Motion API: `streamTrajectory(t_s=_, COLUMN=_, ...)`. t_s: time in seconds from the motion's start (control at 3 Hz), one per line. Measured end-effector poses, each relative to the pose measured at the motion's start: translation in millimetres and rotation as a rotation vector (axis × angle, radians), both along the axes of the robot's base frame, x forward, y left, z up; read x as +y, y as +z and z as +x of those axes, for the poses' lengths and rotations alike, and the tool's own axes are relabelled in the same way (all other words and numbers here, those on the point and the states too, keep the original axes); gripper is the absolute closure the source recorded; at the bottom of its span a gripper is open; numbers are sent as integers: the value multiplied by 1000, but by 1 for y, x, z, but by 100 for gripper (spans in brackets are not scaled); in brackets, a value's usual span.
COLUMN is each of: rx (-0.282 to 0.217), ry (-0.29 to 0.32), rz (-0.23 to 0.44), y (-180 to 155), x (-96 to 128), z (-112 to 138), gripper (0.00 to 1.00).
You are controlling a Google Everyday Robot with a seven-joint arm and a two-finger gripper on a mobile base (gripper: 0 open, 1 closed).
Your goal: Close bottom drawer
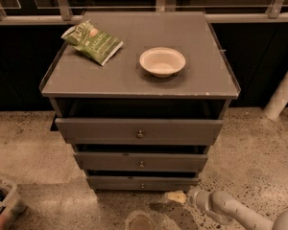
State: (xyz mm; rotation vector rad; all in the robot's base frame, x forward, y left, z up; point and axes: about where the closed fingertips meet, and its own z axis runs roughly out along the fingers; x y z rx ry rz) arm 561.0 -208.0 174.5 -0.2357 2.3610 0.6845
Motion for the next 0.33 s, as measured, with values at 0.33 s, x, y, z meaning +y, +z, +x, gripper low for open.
streamTrajectory(t_s=0.33, rx=0, ry=0, rz=0, y=0, x=0, z=0, gripper=0)
